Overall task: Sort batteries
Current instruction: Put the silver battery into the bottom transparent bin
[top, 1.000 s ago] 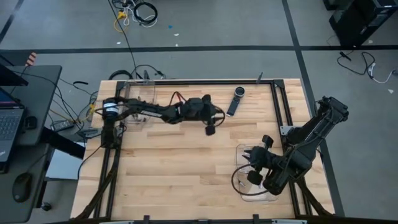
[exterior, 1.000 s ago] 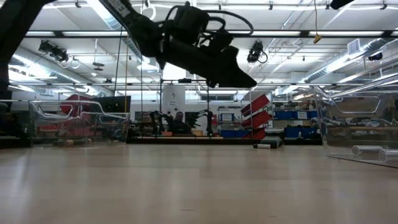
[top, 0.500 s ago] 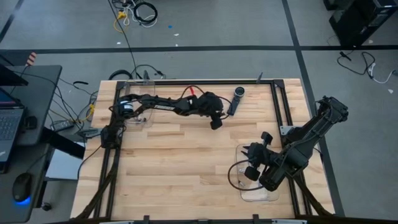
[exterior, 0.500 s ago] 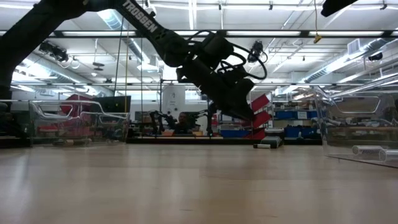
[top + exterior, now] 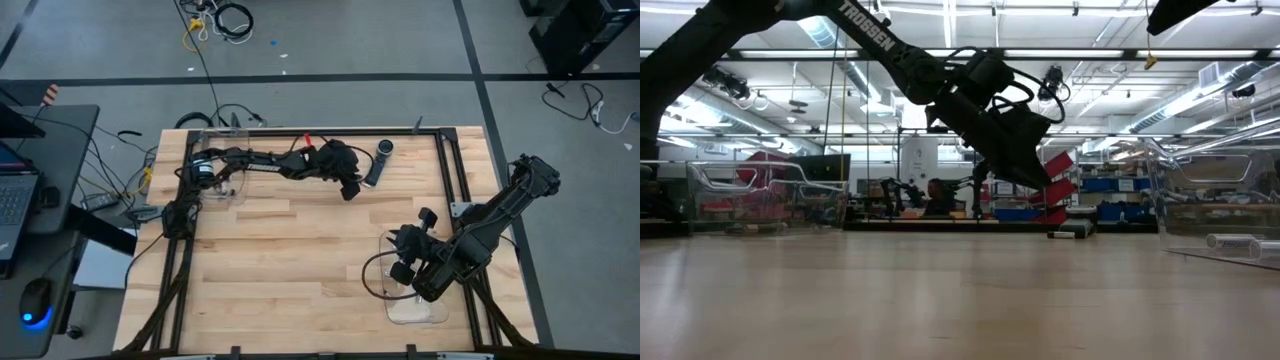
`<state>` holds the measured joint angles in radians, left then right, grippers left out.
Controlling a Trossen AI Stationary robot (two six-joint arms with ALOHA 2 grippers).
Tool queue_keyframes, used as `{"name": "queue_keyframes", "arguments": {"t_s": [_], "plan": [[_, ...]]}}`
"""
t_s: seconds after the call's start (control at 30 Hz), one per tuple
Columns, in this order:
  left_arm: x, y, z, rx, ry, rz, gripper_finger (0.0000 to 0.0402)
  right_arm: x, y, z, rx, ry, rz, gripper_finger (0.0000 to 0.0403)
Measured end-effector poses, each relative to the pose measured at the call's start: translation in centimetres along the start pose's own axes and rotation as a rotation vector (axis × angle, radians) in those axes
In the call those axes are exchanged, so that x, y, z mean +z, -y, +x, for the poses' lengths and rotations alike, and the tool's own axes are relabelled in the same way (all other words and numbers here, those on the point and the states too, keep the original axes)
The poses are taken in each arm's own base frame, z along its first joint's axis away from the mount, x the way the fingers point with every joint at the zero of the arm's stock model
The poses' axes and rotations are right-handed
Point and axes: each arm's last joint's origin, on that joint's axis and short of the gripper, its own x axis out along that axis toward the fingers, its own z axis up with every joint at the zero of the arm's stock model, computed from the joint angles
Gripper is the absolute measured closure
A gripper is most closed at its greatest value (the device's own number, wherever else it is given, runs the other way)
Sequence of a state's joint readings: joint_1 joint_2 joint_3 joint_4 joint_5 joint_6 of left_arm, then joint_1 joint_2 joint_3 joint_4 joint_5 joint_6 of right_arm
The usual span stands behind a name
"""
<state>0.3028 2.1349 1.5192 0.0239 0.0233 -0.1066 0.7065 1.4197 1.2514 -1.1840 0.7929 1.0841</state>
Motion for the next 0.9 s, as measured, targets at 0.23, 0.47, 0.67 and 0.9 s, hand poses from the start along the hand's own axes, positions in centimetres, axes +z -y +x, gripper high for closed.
{"name": "queue_keyframes", "arguments": {"t_s": [0.23, 0.47, 0.67, 0.9], "plan": [[0.9, 0.5, -2.1, -0.224, -0.041, 0.031, 0.0286, 1.1, 1.6, 1.6, -0.124, -0.011, 0.026, 0.0341], [4.9, 2.0, -11.8, -0.079, 0.170, 0.187, 0.0305, 2.5, 4.5, 4.0, -0.250, -0.168, 0.052, 0.0360], [4.9, 2.4, -21.4, -0.023, 0.353, 0.231, 0.0311, 4.4, 6.6, 6.5, -0.280, -0.230, 0.054, 0.0381], [1.5, 2.7, -28.2, -0.068, 0.542, 0.187, 0.0312, 7.9, 9.7, 10.3, -0.104, -0.253, 0.121, 0.0401]]}}
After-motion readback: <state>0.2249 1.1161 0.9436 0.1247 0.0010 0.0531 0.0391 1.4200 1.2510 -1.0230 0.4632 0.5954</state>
